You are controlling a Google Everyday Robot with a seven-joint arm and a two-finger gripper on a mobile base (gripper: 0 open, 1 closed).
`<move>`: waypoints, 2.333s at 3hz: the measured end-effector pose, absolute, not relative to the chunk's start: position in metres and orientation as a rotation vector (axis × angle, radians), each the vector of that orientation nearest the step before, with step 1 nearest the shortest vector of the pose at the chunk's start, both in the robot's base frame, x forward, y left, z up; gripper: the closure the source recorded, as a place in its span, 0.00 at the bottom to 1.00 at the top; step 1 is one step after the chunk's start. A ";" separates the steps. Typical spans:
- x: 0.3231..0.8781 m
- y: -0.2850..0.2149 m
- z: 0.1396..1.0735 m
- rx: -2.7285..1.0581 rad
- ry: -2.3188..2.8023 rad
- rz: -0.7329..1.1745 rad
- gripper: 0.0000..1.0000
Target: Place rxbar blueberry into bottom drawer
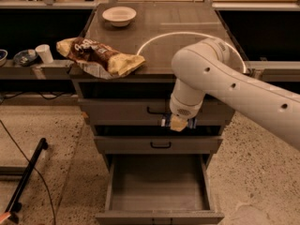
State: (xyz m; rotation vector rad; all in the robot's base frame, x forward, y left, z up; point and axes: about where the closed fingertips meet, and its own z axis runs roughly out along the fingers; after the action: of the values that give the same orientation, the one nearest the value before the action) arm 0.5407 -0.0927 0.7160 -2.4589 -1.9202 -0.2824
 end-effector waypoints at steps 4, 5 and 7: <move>0.496 -0.218 0.561 -2.271 -1.911 -0.212 1.00; 0.497 -0.197 0.529 -2.110 -1.859 -0.370 1.00; 0.471 -0.114 0.392 -1.884 -1.682 -0.571 1.00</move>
Offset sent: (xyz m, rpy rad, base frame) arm -0.0512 -0.1675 -0.1841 0.0723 0.1489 0.0509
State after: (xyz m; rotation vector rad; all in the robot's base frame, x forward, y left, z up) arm 0.4707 -0.1144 0.3924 -1.8842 -1.6820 -0.5706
